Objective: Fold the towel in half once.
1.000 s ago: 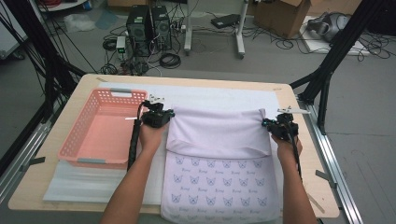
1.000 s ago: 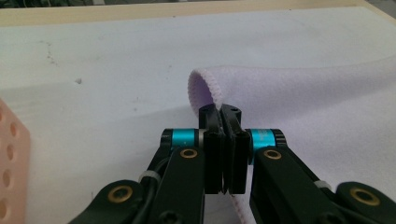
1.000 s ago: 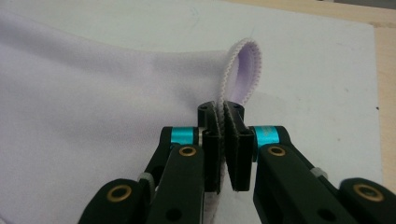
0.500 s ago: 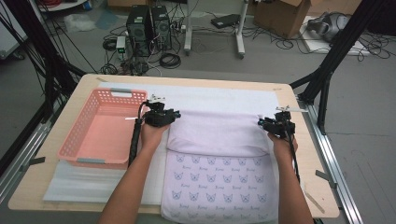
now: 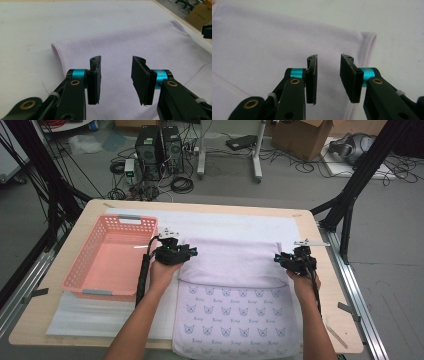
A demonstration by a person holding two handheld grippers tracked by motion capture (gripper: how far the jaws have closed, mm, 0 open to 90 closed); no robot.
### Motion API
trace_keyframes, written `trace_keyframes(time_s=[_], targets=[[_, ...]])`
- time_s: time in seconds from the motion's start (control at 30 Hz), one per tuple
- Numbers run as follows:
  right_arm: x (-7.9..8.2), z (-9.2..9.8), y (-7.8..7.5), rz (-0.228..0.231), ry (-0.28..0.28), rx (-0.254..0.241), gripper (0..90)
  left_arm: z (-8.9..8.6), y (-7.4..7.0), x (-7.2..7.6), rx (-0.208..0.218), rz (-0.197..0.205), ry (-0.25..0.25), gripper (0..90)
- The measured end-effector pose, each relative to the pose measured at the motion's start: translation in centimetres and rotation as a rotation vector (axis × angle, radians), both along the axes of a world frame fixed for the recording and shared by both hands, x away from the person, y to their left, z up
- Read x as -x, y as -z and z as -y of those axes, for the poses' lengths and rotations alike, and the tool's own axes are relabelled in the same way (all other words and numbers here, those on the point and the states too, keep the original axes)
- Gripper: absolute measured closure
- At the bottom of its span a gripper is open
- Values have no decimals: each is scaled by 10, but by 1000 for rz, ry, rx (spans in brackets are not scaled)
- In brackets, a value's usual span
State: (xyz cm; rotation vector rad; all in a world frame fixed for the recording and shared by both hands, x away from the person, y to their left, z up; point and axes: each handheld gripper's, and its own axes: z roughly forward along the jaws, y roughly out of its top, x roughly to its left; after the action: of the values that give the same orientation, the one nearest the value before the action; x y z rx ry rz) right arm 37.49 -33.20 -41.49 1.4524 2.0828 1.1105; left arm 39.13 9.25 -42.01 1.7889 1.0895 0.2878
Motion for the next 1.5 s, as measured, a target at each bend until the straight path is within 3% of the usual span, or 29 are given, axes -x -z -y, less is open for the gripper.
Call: trace_keyframes(time_s=[0.1,0.27,0.47,0.57,0.63,0.83,1.0,1.2,1.4,1.5], targets=[[7,-4,1,-5,-36,7,675,3,4,7,-27,-25,29,592],[20,-8,7,-33,-93,26,688,3,10,21,-45,-8,29,617],[42,-8,12,-18,-143,17,705,-1,17,36,-34,-32,63,628],[55,-6,16,-9,-161,17,714,-2,16,46,-31,-18,82,628],[65,-5,20,-12,-164,14,715,-3,16,52,-54,-17,97,625],[93,7,29,6,-157,21,717,-10,18,74,-53,7,107,611],[110,14,30,6,-150,38,723,-20,22,90,-65,35,76,571],[123,22,25,46,-116,22,719,-32,22,105,-66,73,54,550],[133,20,24,63,-100,44,707,-35,27,111,-58,56,59,580],[135,20,23,69,-98,51,699,-31,28,111,-89,55,69,615]])
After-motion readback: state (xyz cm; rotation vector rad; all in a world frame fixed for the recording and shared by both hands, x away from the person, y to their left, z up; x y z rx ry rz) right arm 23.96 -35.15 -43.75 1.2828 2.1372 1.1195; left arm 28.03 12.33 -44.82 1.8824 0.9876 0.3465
